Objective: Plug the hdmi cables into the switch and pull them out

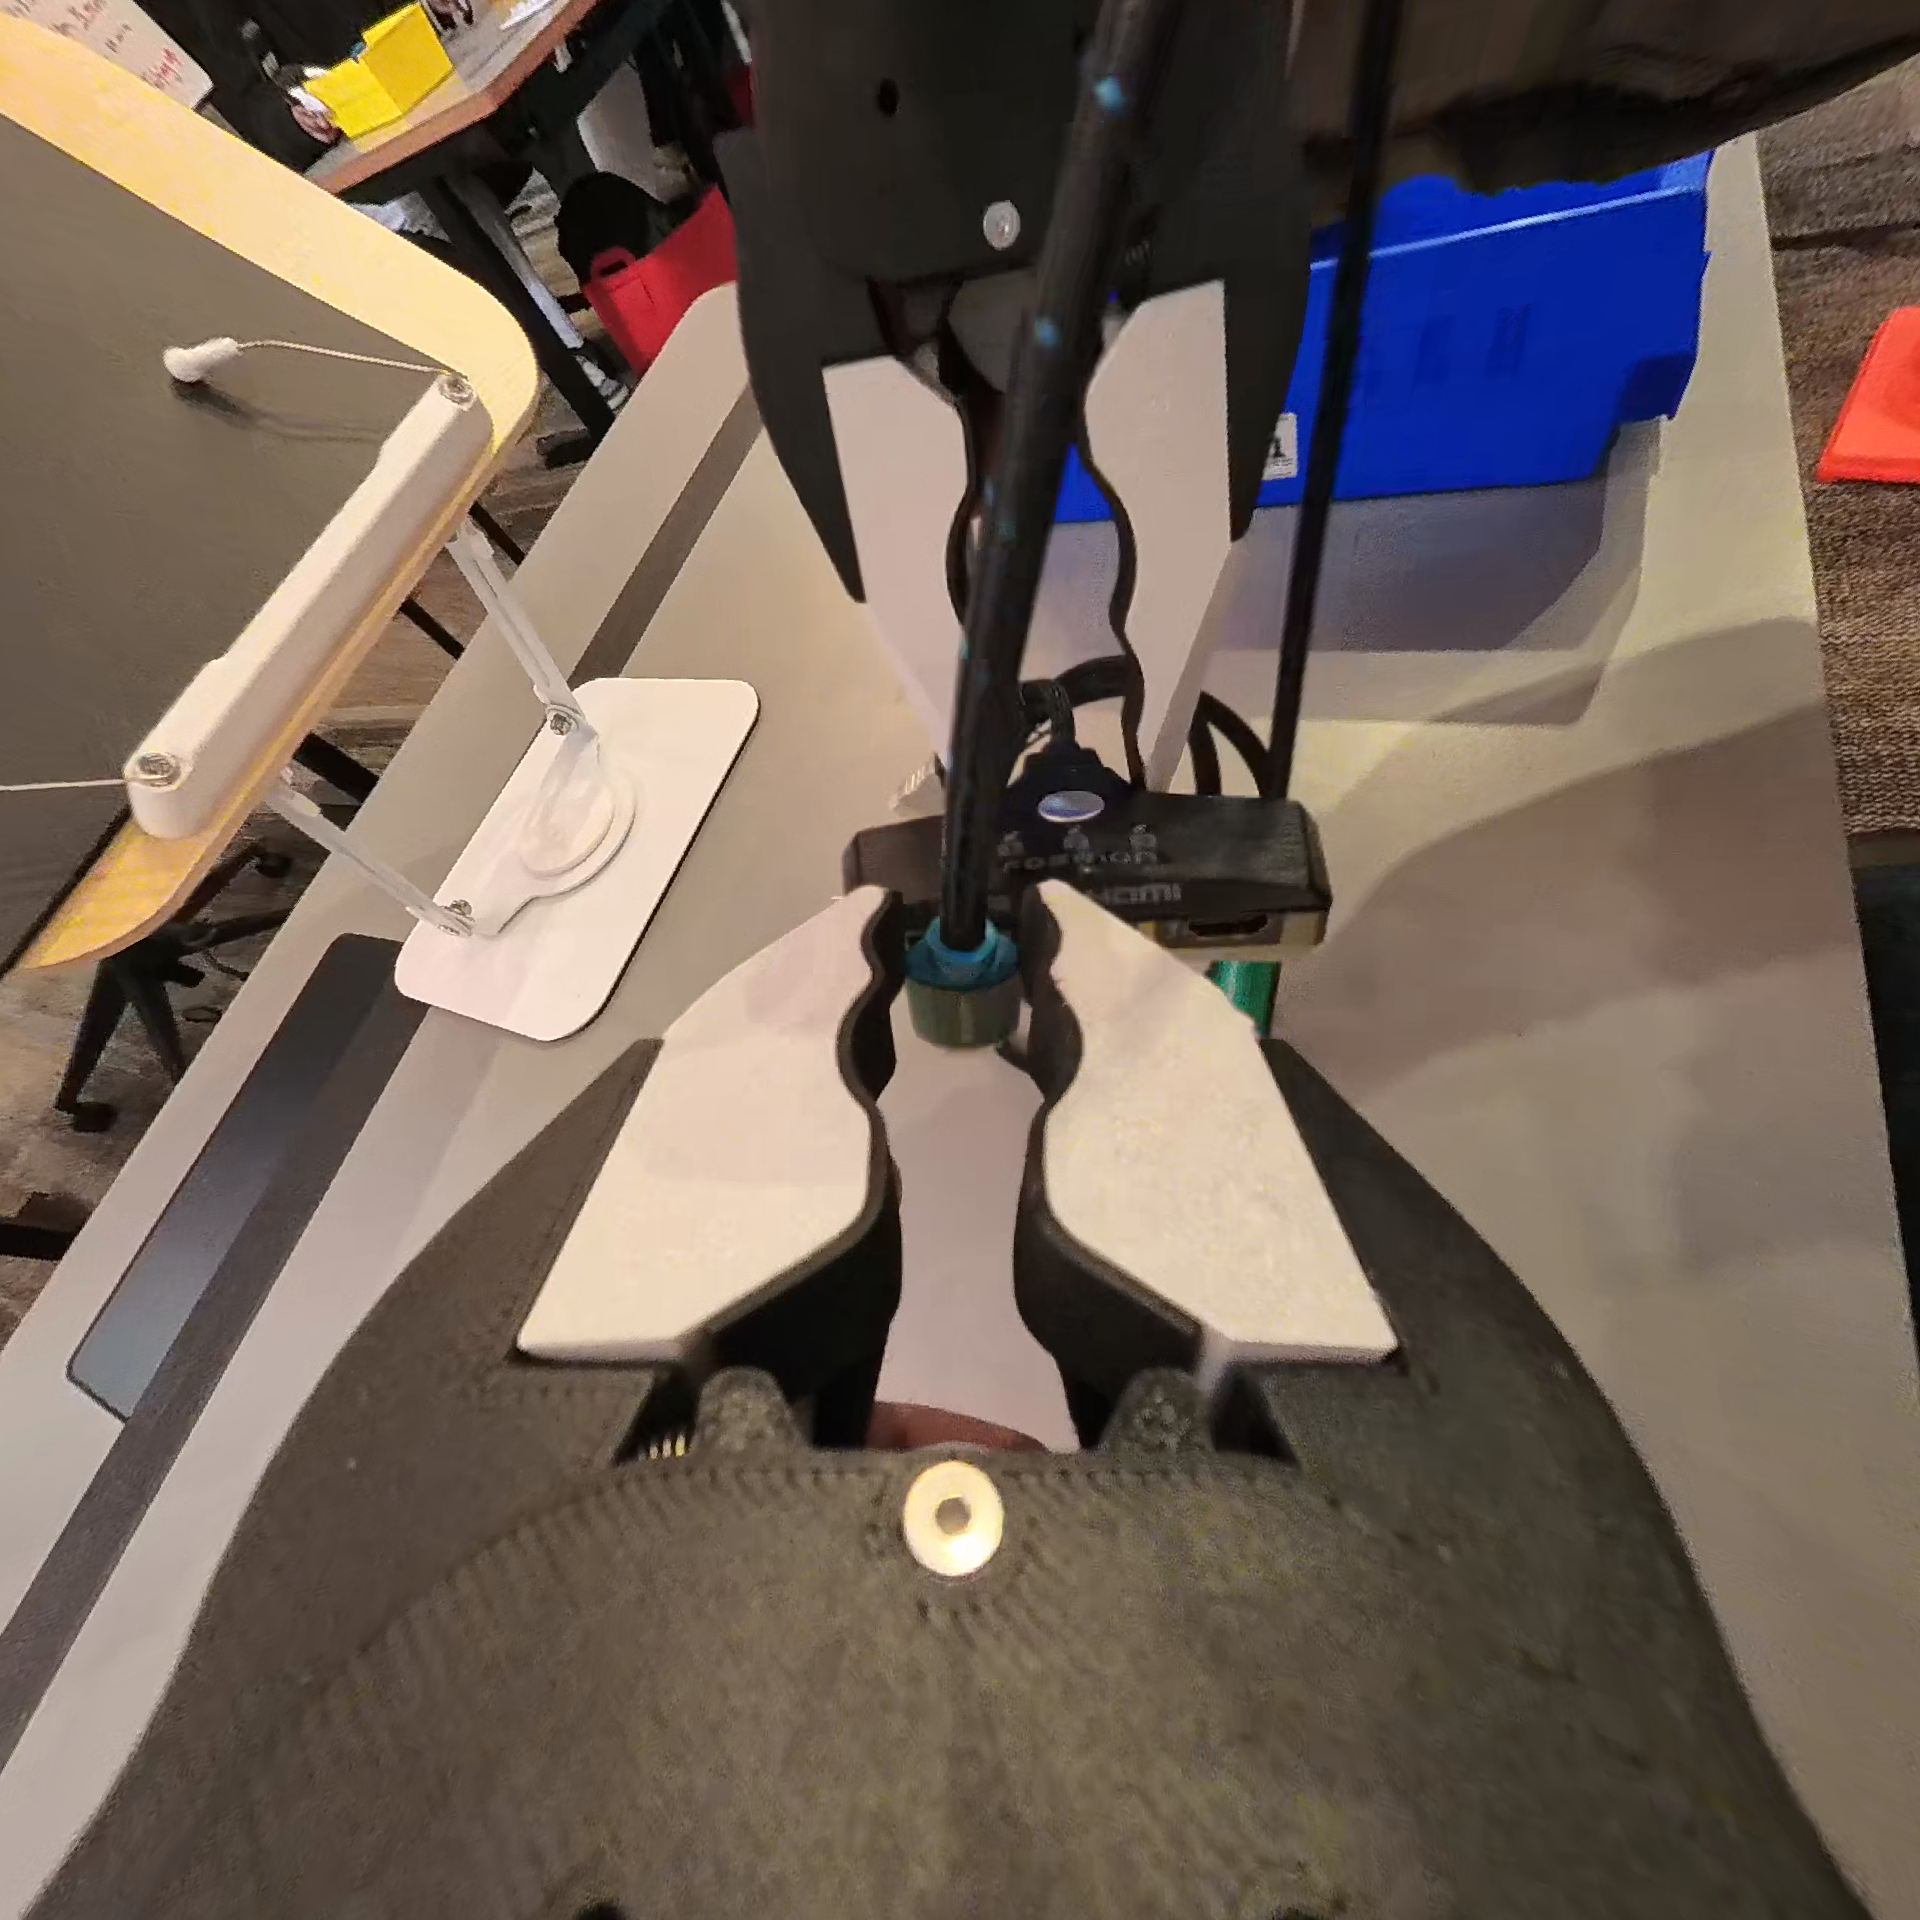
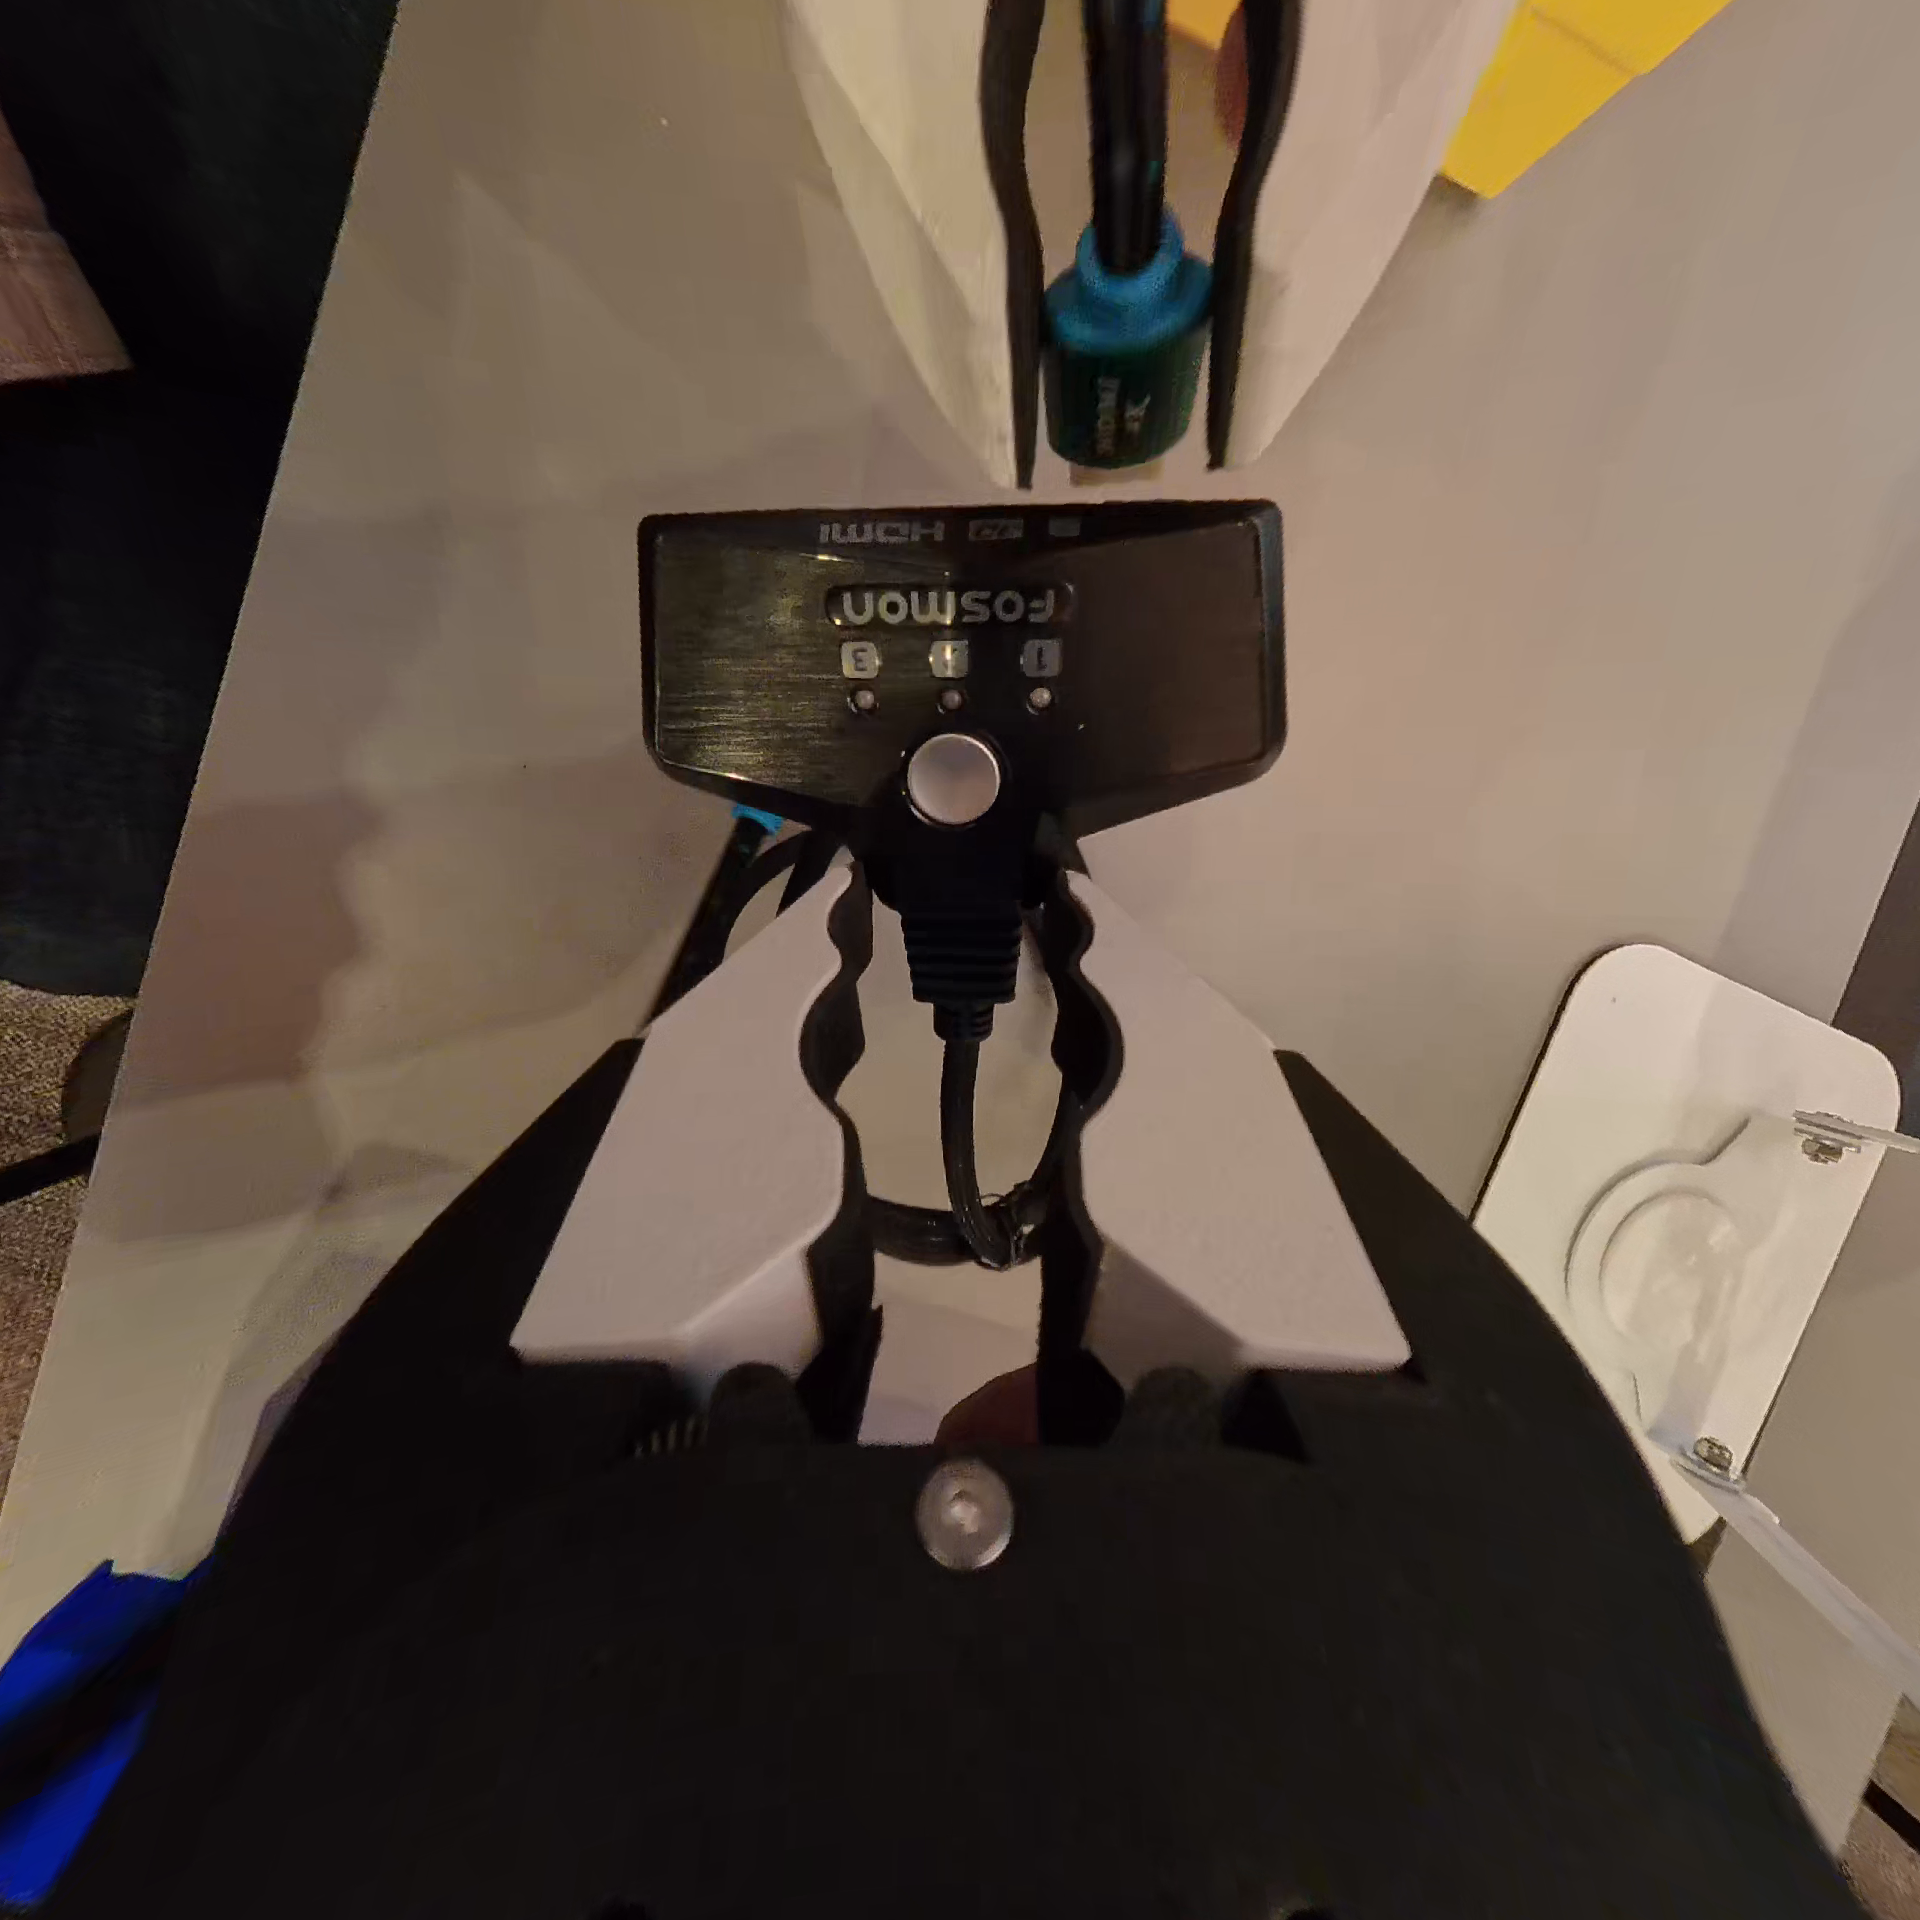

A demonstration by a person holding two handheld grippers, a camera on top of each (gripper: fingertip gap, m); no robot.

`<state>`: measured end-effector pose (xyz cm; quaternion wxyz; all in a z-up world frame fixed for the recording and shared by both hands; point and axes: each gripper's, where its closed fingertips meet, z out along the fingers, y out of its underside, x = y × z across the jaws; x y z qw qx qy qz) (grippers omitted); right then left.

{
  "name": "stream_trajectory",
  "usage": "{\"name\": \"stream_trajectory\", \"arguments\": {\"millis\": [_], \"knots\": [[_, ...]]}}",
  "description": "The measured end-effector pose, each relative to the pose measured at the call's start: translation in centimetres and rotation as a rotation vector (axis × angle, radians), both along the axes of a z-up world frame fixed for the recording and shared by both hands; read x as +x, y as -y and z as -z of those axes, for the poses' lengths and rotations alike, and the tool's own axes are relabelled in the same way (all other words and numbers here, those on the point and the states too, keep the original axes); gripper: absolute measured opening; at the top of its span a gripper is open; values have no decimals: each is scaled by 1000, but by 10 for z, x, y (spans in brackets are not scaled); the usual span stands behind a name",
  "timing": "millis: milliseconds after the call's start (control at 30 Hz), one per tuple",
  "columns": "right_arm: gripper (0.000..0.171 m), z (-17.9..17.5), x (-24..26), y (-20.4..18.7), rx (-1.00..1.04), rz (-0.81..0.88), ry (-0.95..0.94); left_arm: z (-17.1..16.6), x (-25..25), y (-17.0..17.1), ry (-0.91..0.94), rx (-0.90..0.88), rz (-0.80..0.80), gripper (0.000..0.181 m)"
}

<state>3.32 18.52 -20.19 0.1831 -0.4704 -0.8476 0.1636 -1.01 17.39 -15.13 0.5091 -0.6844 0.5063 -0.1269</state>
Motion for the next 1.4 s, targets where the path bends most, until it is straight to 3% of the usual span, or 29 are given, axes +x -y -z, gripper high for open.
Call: {"name": "stream_trajectory", "arguments": {"millis": [400, 1033, 1400], "knots": [[31, 8, 6, -2, 0, 24, -6, -6, -2, -5, 30, 23, -21, 20], [30, -27, -3, 22, -19, -8, -114, 15, -3, -14, -108, 32, -79, 20], [30, -29, -17, 42, 6, -76, -93, 18, -3, -18, -136, 46, -104, 15]]}}
